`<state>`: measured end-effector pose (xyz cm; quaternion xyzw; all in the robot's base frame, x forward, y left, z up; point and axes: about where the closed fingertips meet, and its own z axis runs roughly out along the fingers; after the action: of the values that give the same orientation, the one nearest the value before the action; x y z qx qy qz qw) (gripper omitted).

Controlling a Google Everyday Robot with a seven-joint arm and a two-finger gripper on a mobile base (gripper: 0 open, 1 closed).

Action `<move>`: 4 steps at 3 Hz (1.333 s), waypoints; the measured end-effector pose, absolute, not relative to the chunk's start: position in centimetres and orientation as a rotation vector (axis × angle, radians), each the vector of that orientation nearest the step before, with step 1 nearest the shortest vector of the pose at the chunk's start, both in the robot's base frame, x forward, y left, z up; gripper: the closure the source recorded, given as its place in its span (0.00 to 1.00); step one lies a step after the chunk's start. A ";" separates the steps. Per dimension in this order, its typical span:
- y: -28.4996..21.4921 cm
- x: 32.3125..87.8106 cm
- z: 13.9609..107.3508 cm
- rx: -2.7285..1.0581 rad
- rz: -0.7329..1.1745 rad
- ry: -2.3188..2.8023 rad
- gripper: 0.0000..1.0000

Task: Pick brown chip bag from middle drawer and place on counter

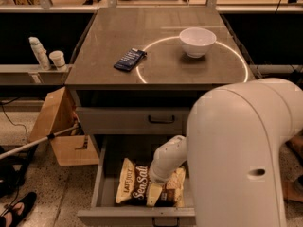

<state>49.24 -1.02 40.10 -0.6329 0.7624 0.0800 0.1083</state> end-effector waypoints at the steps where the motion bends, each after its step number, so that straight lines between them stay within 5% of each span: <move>1: -2.6 49.5 38.2 -1.928 0.355 2.176 0.00; 2: -3.4 49.7 37.6 -1.934 0.339 2.187 0.00; 3: -3.5 49.8 37.5 -1.932 0.338 2.189 0.19; 4: -3.5 49.8 37.5 -1.932 0.338 2.189 0.48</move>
Offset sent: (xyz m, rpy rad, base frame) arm 0.0083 -0.0309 -0.0294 0.0819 0.0633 0.1067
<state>49.75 -3.45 37.53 -0.6540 0.7410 0.1144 0.1008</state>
